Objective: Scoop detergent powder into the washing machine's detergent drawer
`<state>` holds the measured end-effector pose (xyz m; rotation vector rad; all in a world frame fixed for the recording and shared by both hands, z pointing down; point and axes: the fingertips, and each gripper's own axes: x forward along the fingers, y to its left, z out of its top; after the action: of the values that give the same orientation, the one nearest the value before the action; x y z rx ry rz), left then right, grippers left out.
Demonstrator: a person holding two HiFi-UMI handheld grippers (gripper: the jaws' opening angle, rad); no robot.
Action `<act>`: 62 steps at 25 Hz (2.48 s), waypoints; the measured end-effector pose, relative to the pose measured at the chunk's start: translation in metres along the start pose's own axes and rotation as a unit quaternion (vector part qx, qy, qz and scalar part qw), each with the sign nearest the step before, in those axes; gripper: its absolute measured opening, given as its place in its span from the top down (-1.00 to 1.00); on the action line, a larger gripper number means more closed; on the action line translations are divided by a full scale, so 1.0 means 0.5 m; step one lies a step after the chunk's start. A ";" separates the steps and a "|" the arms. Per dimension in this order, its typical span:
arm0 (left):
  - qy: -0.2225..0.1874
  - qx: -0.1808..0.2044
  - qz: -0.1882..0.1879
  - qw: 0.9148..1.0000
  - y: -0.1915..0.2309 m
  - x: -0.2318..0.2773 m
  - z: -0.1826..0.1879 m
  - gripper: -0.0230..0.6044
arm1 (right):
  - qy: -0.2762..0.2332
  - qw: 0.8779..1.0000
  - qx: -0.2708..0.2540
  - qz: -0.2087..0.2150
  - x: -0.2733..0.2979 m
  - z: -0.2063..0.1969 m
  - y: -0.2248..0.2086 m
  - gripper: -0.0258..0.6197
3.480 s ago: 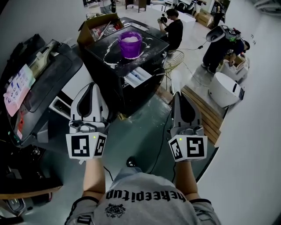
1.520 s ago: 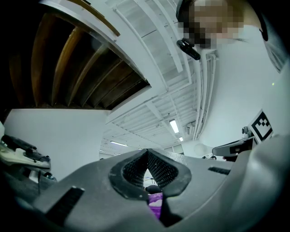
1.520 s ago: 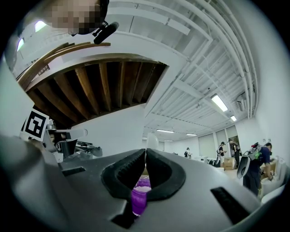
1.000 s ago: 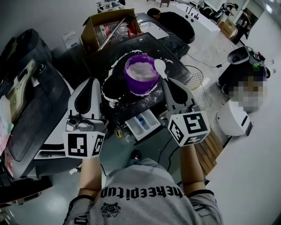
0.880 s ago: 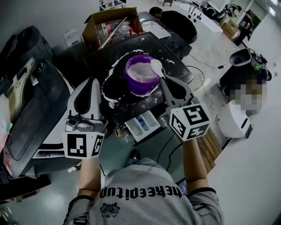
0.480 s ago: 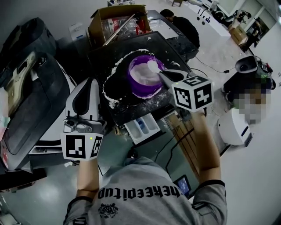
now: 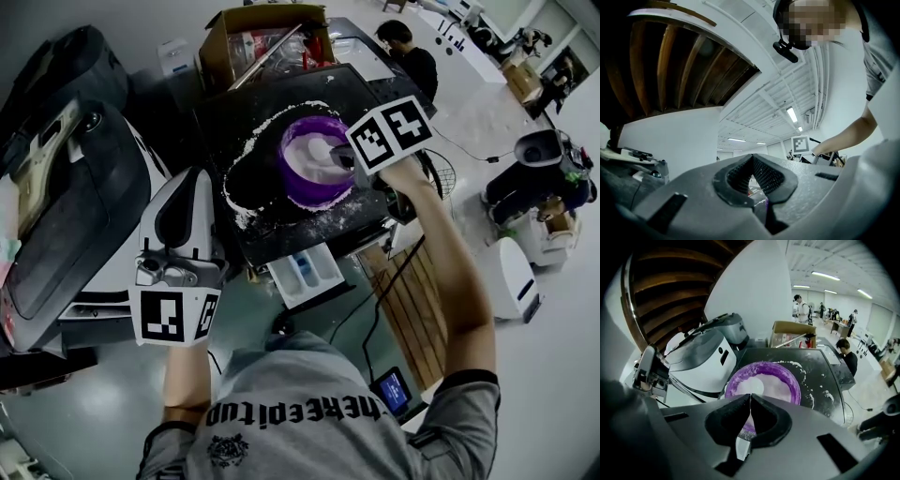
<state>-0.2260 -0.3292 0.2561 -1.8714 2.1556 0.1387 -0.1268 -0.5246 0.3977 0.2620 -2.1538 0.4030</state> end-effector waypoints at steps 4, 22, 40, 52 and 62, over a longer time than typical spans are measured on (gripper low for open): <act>0.004 0.004 0.007 1.000 0.003 0.001 -0.002 0.92 | 0.043 0.999 0.022 0.007 0.039 0.005 -0.021 0.90; 0.010 0.010 0.030 0.999 0.026 0.002 -0.018 0.92 | 0.088 0.994 0.061 0.024 0.127 0.021 -0.043 0.90; 0.006 0.017 0.042 0.999 0.036 -0.019 -0.007 0.92 | 0.057 0.988 0.115 0.089 0.125 0.038 -0.014 0.90; -0.001 0.013 0.022 1.000 0.012 -0.023 0.009 0.92 | -0.016 0.978 0.178 0.105 0.046 0.013 -0.015 0.90; -0.014 -0.002 -0.040 0.999 -0.026 -0.015 0.030 0.92 | -0.124 0.954 0.240 0.133 -0.052 -0.026 0.023 0.90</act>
<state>-0.2099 -0.3202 0.2452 -1.9432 2.0600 0.1512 -0.1059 -0.5082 0.3815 0.3061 -2.3176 1.1053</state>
